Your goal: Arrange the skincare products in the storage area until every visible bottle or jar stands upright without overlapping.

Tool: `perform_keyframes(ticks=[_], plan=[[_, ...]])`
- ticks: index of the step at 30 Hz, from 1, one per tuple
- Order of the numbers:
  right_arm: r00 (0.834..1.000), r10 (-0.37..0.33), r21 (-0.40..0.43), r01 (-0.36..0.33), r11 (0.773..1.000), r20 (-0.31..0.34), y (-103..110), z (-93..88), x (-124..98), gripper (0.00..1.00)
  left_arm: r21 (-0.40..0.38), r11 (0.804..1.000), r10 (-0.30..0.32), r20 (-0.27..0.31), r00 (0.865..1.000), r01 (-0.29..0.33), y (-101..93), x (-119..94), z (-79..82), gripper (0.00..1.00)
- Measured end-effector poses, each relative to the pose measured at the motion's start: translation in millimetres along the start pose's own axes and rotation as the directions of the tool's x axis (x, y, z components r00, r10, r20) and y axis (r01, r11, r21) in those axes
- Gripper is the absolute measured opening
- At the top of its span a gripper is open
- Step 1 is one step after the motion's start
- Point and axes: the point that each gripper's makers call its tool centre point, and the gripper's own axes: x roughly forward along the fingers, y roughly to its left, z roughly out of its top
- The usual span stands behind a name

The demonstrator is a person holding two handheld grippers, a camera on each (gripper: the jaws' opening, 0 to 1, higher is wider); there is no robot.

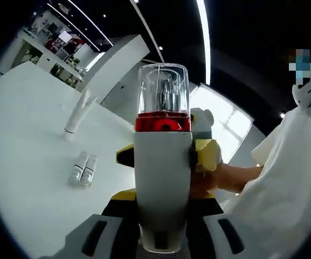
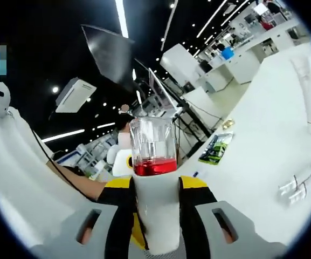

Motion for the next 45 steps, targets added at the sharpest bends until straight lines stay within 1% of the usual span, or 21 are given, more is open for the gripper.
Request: perform_keyframes(ticks=[4, 6, 9, 11, 12, 14, 18, 19, 22, 26, 30, 31, 32, 35, 36, 38, 41, 42, 43, 44, 45], plan=[[0.997, -0.074, -0.074, 0.072, 0.995, -0.023, -1.9, 3.0, 0.3, 0.31, 0.004, 1.000, 0.015, 0.009, 1.000, -0.015, 2.4, -0.8, 1.9, 0.32], [0.988, -0.148, -0.144, 0.140, 0.980, -0.053, -7.4, 3.5, 0.5, 0.32, 0.012, 0.998, 0.060, 0.002, 0.998, -0.060, 10.0, -2.6, 1.0, 0.32], [0.975, -0.201, -0.220, 0.176, 0.960, -0.094, -9.3, 2.5, 2.9, 0.32, 0.030, 0.996, 0.083, -0.004, 0.997, -0.083, 14.0, -2.6, 0.1, 0.32], [0.970, -0.218, -0.201, 0.194, 0.960, -0.104, -10.8, 1.9, 4.2, 0.33, 0.018, 0.996, 0.086, -0.007, 0.996, -0.086, 15.4, -3.3, -0.4, 0.32], [0.964, -0.241, -0.182, 0.219, 0.959, -0.111, -14.5, 1.0, 3.8, 0.32, 0.039, 0.993, 0.111, -0.009, 0.994, -0.111, 19.4, -4.2, -0.7, 0.32], [0.956, -0.270, -0.171, 0.249, 0.953, -0.115, -18.2, -1.0, 4.5, 0.32, 0.046, 0.990, 0.135, -0.020, 0.991, -0.133, 23.3, -5.1, -2.4, 0.32], [0.950, -0.289, -0.163, 0.268, 0.949, -0.119, -19.8, -3.5, 2.1, 0.30, 0.088, 0.983, 0.163, -0.036, 0.986, -0.159, 26.8, -4.5, -5.3, 0.32], [0.950, -0.290, -0.162, 0.269, 0.949, -0.119, -19.5, -3.7, 1.0, 0.29, 0.126, 0.977, 0.180, -0.036, 0.983, -0.174, 28.6, -4.6, -4.9, 0.32], [0.950, -0.292, -0.173, 0.271, 0.947, -0.110, -18.6, -3.7, -1.9, 0.28, 0.118, 0.978, 0.175, -0.034, 0.984, -0.170, 26.1, -2.9, -5.3, 0.33], [0.950, -0.294, -0.188, 0.272, 0.944, -0.105, -18.5, -4.6, -3.8, 0.28, 0.188, 0.962, 0.208, -0.028, 0.978, -0.199, 30.8, -3.1, -5.8, 0.34], [0.953, -0.286, -0.210, 0.260, 0.943, -0.104, -18.6, -2.8, -5.1, 0.28, 0.167, 0.962, 0.221, -0.020, 0.975, -0.215, 31.6, -1.7, -2.5, 0.35], [0.955, -0.281, -0.240, 0.253, 0.937, -0.093, -18.7, 0.4, -5.4, 0.28, 0.167, 0.959, 0.236, -0.007, 0.972, -0.231, 32.9, -2.4, 0.6, 0.36], [0.954, -0.287, -0.251, 0.258, 0.933, -0.086, -19.9, 2.3, -6.3, 0.28, 0.165, 0.958, 0.238, -0.004, 0.971, -0.234, 32.7, -3.3, 1.8, 0.38], [0.952, -0.301, -0.274, 0.273, 0.922, -0.064, -25.2, 11.9, -11.2, 0.28, 0.143, 0.951, 0.277, -0.004, 0.961, -0.274, 39.9, -9.2, 3.9, 0.44], [0.951, -0.305, -0.270, 0.281, 0.921, -0.052, -29.3, 17.6, -14.0, 0.28, 0.149, 0.941, 0.309, -0.019, 0.951, -0.303, 45.4, -13.1, 2.6, 0.47], [0.950, -0.310, -0.269, 0.289, 0.919, -0.037, -35.0, 25.0, -18.1, 0.28, 0.178, 0.928, 0.339, -0.043, 0.940, -0.327, 50.7, -19.6, 2.0, 0.50], [0.936, -0.351, -0.280, 0.337, 0.899, -0.001, -51.3, 38.7, -29.7, 0.28, 0.279, 0.877, 0.432, -0.099, 0.896, -0.392, 64.9, -35.6, 1.7, 0.50], [0.933, -0.361, -0.275, 0.348, 0.896, 0.006, -56.2, 41.5, -33.1, 0.28, 0.306, 0.854, 0.473, -0.119, 0.873, -0.420, 70.3, -41.3, 0.2, 0.50], [0.927, -0.376, -0.268, 0.366, 0.891, 0.017, -63.5, 45.9, -38.6, 0.28, 0.337, 0.822, 0.531, -0.161, 0.832, -0.460, 77.7, -50.9, -4.9, 0.50], [0.922, -0.385, -0.261, 0.378, 0.888, 0.027, -68.1, 48.9, -42.3, 0.28, 0.348, 0.810, 0.549, -0.172, 0.818, -0.472, 80.0, -53.7, -6.9, 0.49], [0.915, -0.401, -0.251, 0.398, 0.882, 0.040, -74.5, 53.4, -48.1, 0.28, 0.415, 0.770, 0.593, -0.183, 0.784, -0.485, 85.5, -60.9, -11.3, 0.49]])
